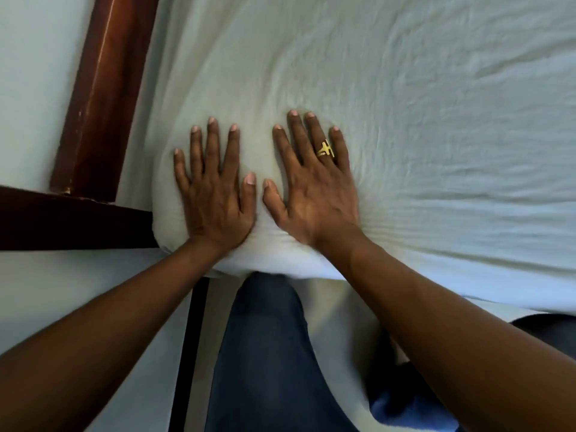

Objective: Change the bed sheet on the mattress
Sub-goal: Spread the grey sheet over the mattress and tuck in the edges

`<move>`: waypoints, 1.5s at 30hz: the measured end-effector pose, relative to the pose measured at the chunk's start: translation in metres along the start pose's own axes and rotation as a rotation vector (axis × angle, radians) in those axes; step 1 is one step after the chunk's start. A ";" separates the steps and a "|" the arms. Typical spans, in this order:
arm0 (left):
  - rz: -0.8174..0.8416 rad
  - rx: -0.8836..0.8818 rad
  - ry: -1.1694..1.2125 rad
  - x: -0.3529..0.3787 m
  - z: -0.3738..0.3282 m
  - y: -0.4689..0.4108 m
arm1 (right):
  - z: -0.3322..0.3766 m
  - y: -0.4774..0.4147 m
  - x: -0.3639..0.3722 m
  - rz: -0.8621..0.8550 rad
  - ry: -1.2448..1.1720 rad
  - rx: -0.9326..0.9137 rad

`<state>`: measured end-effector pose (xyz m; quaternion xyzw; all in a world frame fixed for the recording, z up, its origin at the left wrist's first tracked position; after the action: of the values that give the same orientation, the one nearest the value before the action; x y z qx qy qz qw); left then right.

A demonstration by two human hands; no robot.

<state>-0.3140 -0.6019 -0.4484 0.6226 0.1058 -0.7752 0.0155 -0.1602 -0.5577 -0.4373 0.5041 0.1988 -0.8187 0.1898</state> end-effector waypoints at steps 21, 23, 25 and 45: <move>-0.262 0.113 0.227 -0.008 0.035 0.074 | 0.019 0.060 -0.019 -0.072 0.115 0.027; -0.285 0.111 0.214 -0.005 0.037 0.076 | 0.020 0.058 -0.016 -0.091 0.126 0.049; -0.316 0.097 0.225 -0.007 0.036 0.074 | 0.022 0.056 -0.015 -0.113 0.137 0.107; -0.159 -1.011 1.118 0.109 0.117 0.189 | 0.077 0.075 0.018 -0.217 0.169 0.010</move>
<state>-0.4221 -0.7959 -0.5574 0.8304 0.4851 -0.2001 0.1872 -0.1868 -0.6628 -0.4320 0.5476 0.2636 -0.7901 0.0801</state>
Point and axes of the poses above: each hand's wrist, its own y-axis away from the middle knuckle, its own x-axis out of the palm, z = x × y, the point moved 6 cm from there along -y, towards the middle knuckle, and after that the axes turned 8 degrees about -y, right-handed, at the moved point
